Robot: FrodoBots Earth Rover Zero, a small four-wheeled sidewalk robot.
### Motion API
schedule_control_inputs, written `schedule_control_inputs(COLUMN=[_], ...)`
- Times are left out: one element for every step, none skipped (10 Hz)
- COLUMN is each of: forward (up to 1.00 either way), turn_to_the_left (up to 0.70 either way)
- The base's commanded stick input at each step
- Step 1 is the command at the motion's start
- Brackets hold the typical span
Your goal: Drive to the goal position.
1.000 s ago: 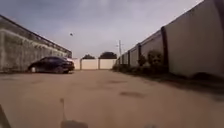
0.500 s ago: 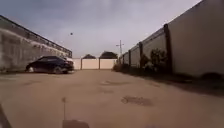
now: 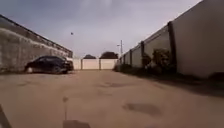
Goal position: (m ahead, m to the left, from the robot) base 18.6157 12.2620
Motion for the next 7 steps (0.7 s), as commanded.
schedule_control_inputs(forward=[0.70, 0.70, 0.70, 0.70, 0.70, 0.70, 0.70], turn_to_the_left=[0.00, 0.00, 0.00, 0.00, 0.00, 0.00, 0.00])
